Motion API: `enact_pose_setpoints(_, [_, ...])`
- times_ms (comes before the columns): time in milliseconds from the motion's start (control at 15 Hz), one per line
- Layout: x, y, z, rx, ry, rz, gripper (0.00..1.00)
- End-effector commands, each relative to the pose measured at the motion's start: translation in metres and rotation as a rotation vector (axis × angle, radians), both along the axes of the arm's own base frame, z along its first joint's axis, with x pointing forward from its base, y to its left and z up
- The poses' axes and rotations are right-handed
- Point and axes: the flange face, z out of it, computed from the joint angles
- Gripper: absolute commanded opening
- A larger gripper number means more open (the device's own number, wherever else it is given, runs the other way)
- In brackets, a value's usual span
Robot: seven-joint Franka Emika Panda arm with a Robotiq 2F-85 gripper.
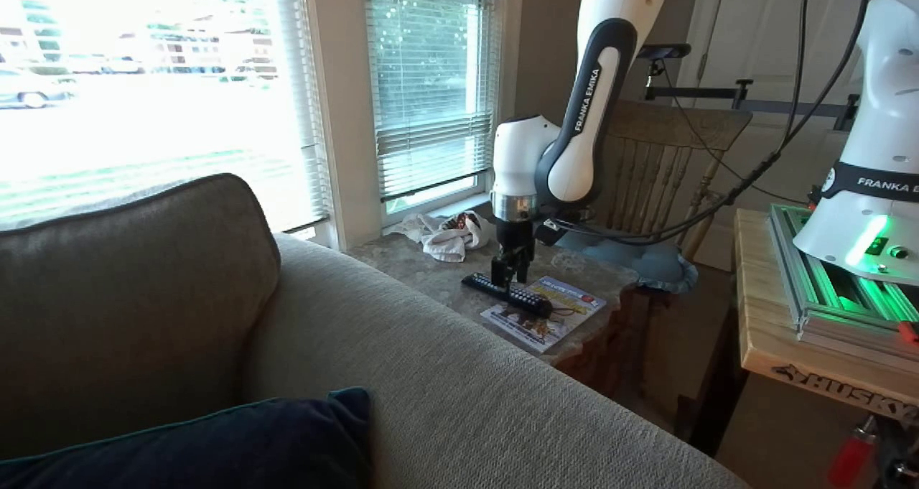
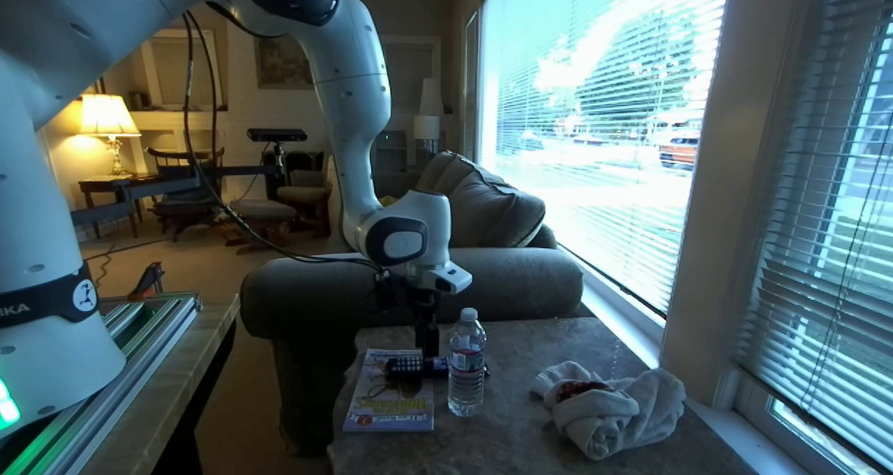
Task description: Move the remote to the right slightly, then press one button
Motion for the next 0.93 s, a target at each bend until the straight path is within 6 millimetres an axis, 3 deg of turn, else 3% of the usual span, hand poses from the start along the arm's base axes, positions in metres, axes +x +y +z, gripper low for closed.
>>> enact_pose_setpoints(0, [-0.005,0.007,0.014,0.002,-0.017,0.002,0.56])
enact_pose_setpoints(533, [0.004,0.007,0.025,-0.008,-0.05,0.003,0.0])
enact_pose_setpoints(867, [0.011,0.006,0.024,-0.014,-0.068,0.002,0.0])
